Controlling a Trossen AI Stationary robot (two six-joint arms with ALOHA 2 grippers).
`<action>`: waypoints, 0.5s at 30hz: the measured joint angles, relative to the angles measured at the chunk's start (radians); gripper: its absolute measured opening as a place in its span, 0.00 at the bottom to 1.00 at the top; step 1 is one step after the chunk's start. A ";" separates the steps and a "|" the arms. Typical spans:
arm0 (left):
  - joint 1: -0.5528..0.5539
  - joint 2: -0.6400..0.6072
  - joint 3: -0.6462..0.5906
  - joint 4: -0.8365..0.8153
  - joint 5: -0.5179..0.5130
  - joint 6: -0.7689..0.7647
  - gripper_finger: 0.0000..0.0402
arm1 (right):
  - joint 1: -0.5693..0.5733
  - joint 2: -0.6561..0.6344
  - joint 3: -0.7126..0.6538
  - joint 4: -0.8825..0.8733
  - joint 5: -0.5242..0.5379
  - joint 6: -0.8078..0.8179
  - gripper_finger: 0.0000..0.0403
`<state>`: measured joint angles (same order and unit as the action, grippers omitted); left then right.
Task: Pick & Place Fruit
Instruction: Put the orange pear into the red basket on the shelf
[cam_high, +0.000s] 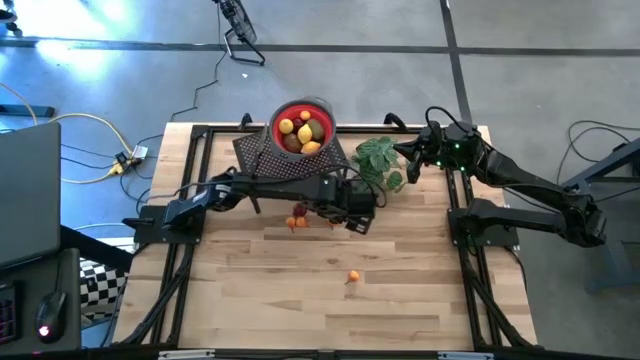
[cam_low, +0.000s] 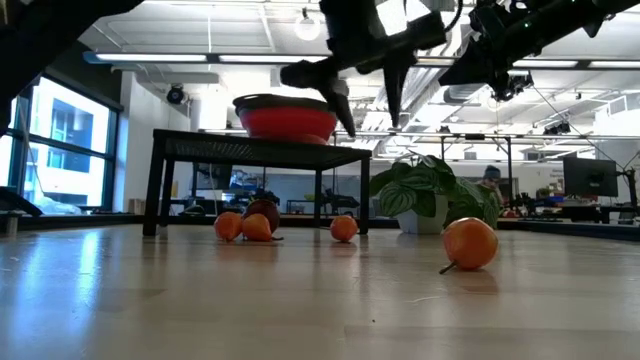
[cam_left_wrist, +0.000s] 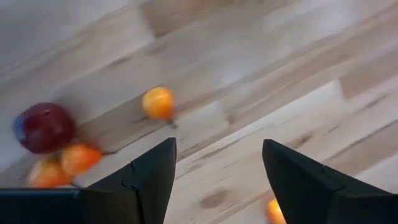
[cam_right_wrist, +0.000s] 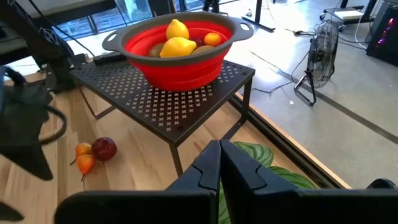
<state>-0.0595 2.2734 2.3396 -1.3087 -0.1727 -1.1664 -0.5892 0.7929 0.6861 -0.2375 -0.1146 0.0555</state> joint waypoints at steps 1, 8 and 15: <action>-0.002 0.002 -0.001 0.008 0.002 0.014 0.58 | 0.000 0.000 0.000 0.000 0.000 0.000 0.01; -0.014 0.019 0.002 -0.033 0.004 0.034 0.58 | 0.000 0.000 0.000 0.000 0.000 0.000 0.01; -0.046 0.018 0.002 -0.043 0.002 -0.018 0.58 | 0.000 0.000 0.000 -0.006 0.000 0.000 0.01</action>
<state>-0.1051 2.2917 2.3413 -1.3521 -0.1705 -1.1843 -0.5892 0.7929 0.6861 -0.2430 -0.1146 0.0555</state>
